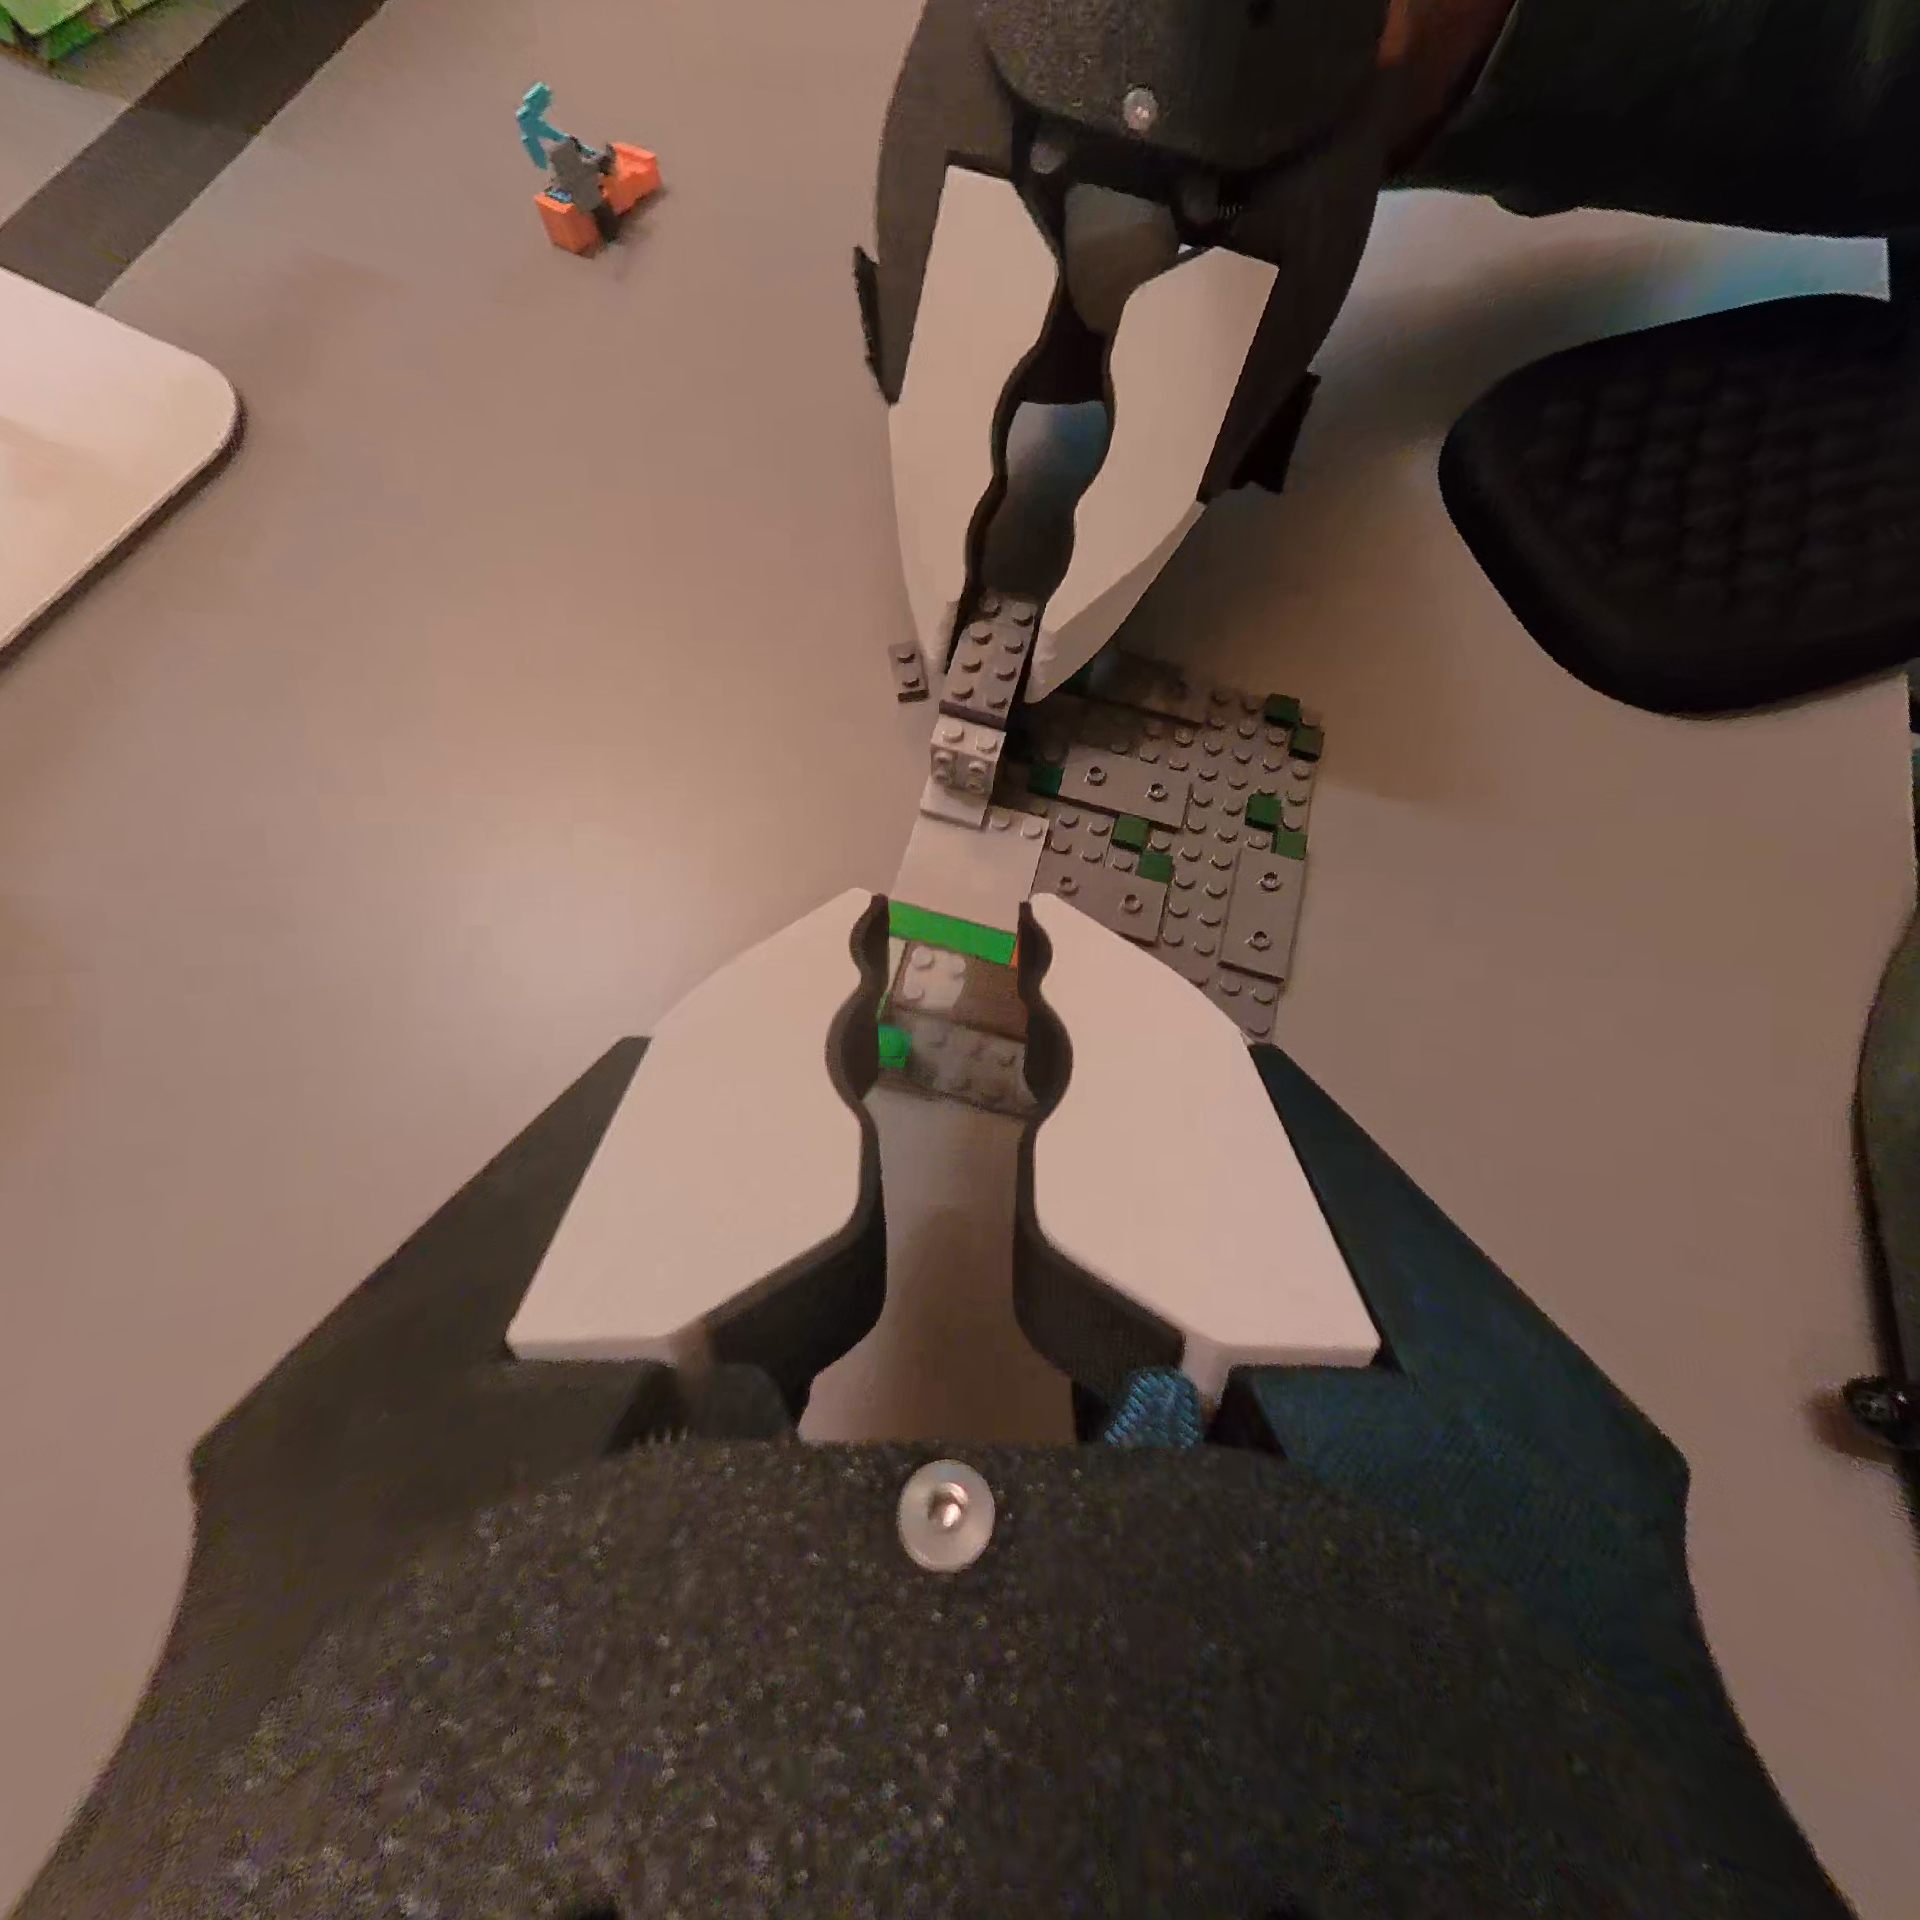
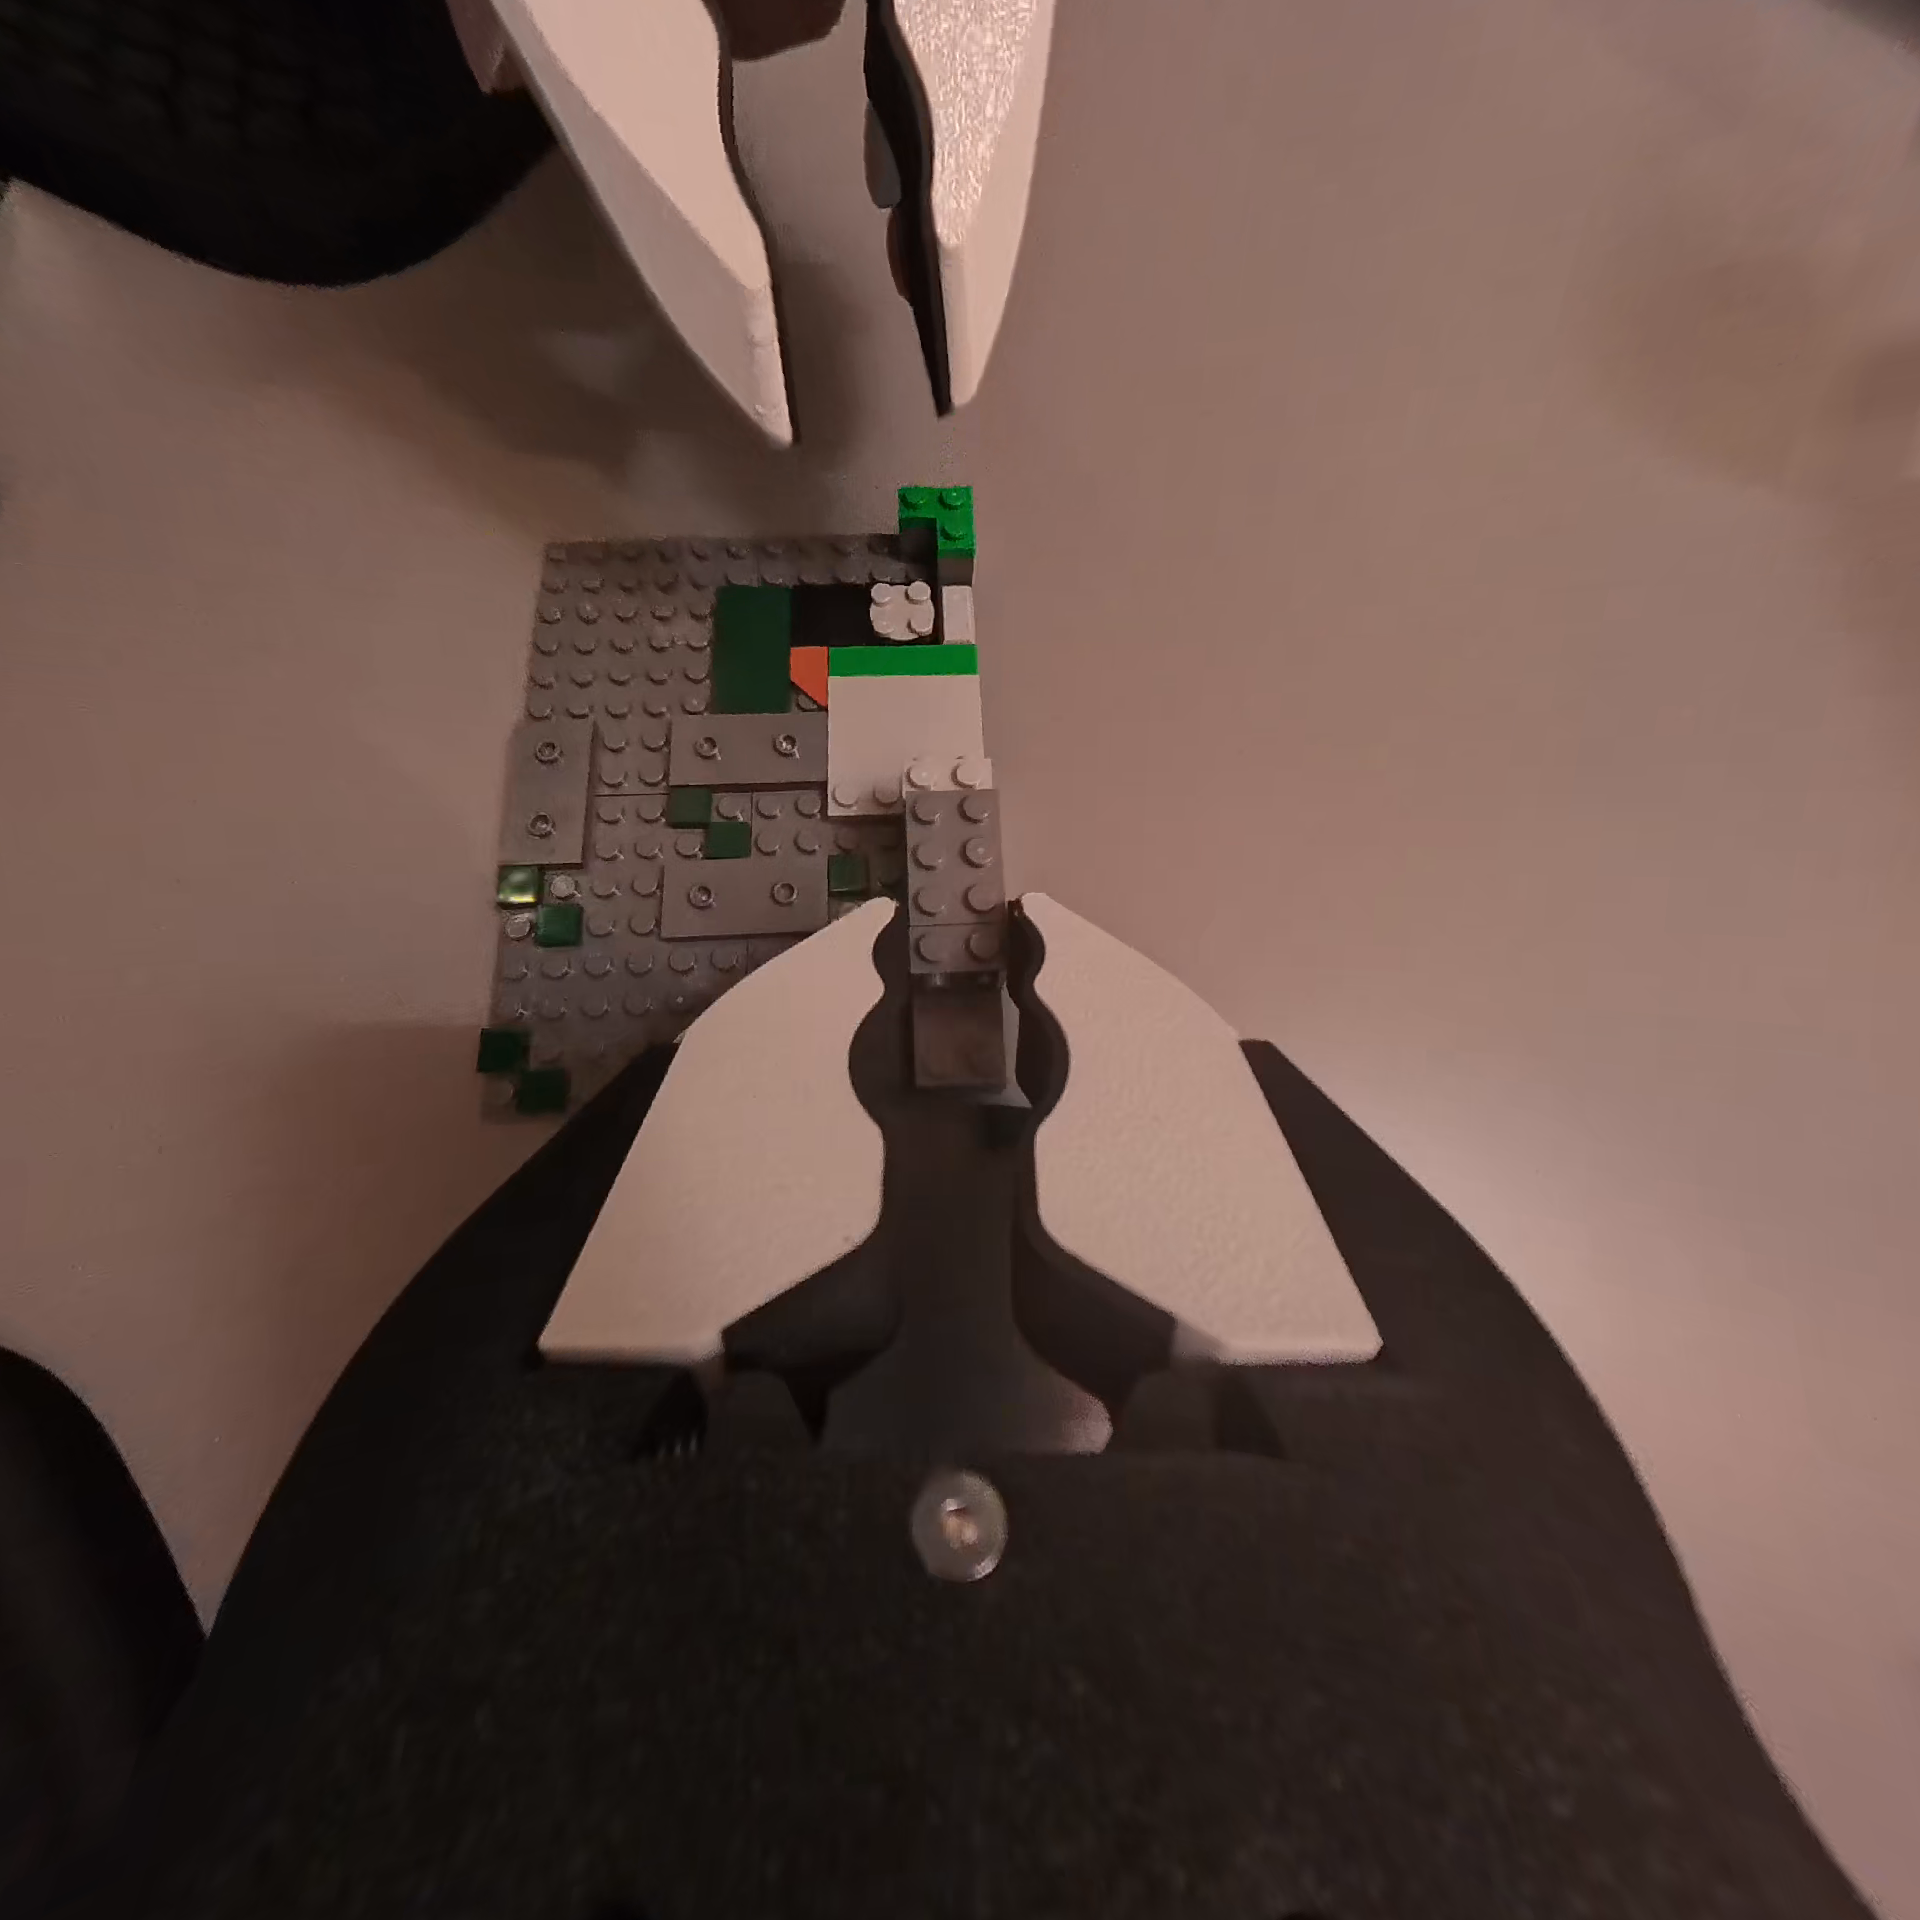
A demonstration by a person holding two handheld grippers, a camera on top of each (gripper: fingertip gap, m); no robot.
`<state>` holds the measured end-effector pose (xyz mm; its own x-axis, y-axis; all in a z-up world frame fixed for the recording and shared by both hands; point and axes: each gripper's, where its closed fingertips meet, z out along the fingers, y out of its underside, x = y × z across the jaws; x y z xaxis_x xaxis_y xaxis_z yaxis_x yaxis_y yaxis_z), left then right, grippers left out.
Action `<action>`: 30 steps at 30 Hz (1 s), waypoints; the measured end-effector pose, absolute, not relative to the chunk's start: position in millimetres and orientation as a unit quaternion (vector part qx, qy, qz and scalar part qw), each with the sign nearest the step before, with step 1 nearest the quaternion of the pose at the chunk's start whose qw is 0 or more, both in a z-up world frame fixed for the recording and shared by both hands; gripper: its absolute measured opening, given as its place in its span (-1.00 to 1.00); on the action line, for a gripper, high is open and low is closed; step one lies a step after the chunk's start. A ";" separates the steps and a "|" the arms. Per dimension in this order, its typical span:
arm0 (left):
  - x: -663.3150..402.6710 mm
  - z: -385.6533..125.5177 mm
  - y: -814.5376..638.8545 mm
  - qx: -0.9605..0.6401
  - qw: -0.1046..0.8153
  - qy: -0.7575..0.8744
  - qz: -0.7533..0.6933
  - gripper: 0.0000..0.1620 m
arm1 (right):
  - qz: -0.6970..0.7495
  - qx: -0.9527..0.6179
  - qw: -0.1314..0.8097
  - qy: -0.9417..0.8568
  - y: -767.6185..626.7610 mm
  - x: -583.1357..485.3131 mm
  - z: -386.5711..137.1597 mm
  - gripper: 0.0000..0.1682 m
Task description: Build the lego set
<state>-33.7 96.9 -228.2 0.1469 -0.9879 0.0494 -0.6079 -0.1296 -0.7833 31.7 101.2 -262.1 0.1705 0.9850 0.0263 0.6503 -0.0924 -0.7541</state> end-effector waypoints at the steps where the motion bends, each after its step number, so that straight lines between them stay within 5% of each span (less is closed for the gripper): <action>1: -37.0 -226.8 99.0 -0.693 0.319 0.571 -0.303 -0.72 | 0.263 -0.692 0.328 -0.587 101.2 32.2 -261.5 -0.79; 30: -54.3 -237.9 85.5 -0.755 0.235 0.432 -0.433 -0.61 | 0.305 -0.666 0.401 -0.550 94.2 42.0 -230.9 -0.80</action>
